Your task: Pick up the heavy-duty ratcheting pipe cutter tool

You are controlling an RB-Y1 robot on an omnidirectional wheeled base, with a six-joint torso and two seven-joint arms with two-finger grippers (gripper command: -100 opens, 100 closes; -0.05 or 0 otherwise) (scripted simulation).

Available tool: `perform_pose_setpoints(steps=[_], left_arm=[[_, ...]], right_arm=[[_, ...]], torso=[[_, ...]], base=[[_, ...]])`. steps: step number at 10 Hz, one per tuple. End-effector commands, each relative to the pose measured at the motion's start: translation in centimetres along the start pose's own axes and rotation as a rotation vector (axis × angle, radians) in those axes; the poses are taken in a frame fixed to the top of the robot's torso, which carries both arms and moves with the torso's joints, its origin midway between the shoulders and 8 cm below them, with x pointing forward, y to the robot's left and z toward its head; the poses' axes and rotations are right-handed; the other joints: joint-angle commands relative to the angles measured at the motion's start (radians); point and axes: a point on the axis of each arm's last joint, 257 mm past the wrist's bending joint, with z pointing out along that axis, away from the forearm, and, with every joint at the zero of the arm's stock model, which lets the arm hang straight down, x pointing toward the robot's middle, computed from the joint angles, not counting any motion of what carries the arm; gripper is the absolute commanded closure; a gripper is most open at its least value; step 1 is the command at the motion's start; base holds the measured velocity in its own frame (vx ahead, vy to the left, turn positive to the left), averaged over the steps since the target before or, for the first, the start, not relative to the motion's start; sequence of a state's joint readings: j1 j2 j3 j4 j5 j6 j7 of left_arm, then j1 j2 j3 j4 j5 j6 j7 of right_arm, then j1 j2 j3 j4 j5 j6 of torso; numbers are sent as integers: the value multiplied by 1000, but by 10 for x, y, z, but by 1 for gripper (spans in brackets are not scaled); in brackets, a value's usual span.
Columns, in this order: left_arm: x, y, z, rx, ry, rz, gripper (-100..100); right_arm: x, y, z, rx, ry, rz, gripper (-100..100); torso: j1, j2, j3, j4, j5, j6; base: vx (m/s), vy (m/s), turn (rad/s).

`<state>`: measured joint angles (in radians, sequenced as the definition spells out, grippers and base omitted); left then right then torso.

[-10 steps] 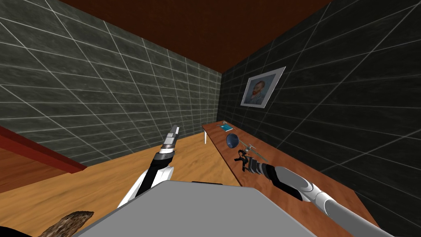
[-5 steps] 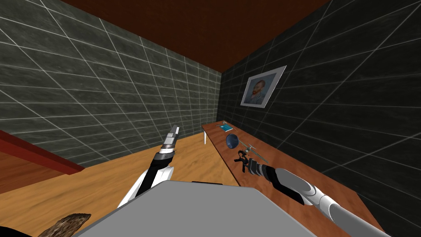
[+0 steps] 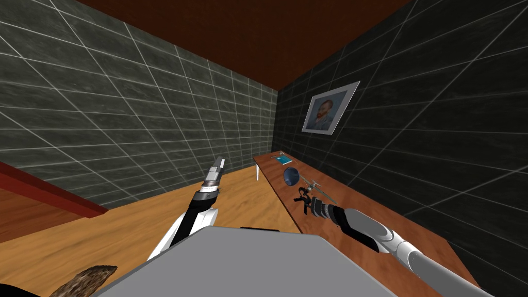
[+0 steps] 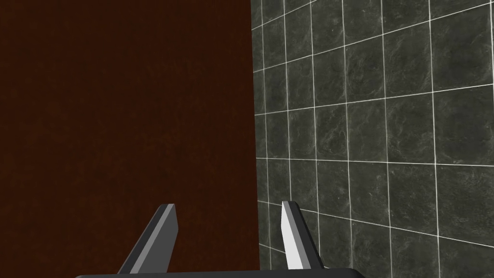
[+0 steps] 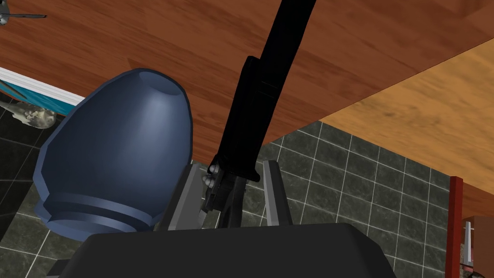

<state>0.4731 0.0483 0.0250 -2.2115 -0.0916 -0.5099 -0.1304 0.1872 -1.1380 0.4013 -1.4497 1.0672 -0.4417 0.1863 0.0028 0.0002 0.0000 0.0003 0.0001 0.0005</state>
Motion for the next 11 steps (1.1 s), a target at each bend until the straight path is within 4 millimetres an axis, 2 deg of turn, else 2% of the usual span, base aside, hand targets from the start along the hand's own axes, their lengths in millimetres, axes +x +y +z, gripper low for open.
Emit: perform_pose_setpoints(steps=[1, 2, 3, 6, 7, 9, 10, 11], left_arm=[[0, 0, 0, 0, 0, 0, 0], [0, 0, 0, 0, 0, 0, 0], [0, 0, 0, 0, 0, 0, 0], [0, 0, 0, 0, 0, 0, 0], [0, 0, 0, 0, 0, 0, 0], [0, 0, 0, 0, 0, 0, 0], [0, 0, 0, 0, 0, 0, 0], [0, 0, 0, 0, 0, 0, 0]], right_arm=[[5, -7, 2, -1, 10, -4, 100], [1, -16, 4, -4, 0, -14, 100], [8, -18, 2, 1, 14, -7, 100], [8, -37, 4, 0, 9, -13, 100], [13, -38, 3, 3, 19, -8, 100], [6, -55, 6, -1, 0, -16, 100], [17, -56, 3, 3, 18, -3, 100], [9, -63, 5, -3, 1, -9, 100]], torso=[[0, 0, 0, 0, 0, 0], [1, 1, 1, 0, 0, 1], [1, 2, 1, 0, 0, 0], [0, 0, 0, 0, 0, 1], [0, 0, 0, 0, 0, 1], [0, 0, 0, 0, 0, 1], [1, 1, 1, 1, 1, 0], [1, 2, 1, 0, 1, 1]], base=[[-72, 42, 15], [-70, 45, 1], [-45, 34, 6], [-40, 28, 5], [-38, 22, 6], [-56, 32, 4], [-56, 33, 17], [-55, 44, -1]])
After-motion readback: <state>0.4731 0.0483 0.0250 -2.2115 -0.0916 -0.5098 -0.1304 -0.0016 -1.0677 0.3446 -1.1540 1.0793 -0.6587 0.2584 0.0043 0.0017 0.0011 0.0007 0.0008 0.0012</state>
